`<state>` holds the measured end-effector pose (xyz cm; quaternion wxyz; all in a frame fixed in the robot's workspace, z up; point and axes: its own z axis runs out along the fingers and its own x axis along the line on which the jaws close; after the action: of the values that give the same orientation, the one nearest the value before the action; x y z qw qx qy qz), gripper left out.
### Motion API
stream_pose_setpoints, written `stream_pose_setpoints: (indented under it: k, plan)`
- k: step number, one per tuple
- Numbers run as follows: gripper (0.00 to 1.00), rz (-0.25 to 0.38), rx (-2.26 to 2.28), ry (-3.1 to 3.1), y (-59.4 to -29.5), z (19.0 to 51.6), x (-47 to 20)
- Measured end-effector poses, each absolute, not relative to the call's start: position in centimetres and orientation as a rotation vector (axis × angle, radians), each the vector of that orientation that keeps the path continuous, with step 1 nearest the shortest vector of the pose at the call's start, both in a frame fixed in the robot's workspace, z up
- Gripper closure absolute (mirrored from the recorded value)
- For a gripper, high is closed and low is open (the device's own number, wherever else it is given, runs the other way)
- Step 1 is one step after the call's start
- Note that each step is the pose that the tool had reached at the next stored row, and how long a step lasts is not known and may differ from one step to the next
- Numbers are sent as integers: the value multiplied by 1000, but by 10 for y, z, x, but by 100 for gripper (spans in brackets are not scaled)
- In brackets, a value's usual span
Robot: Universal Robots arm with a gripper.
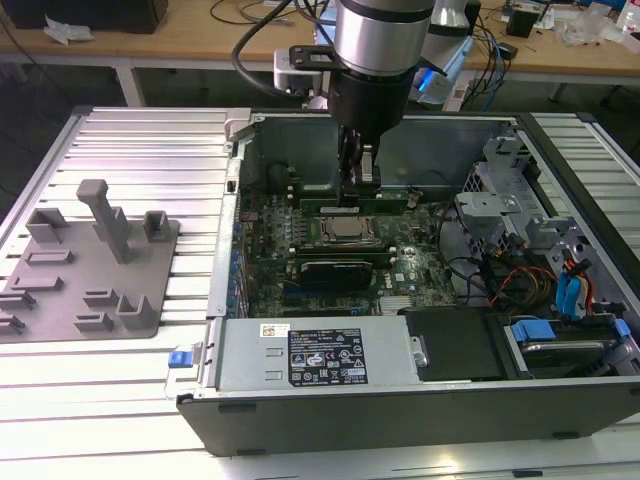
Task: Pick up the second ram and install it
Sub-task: 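Insert the second ram into the second slot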
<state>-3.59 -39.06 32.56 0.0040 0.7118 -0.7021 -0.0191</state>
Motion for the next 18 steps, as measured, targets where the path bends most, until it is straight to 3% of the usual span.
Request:
stream_pose_setpoints:
  k: [18]
  plan:
    - [91, -59, 2230, -2200, -371, 299, -36]
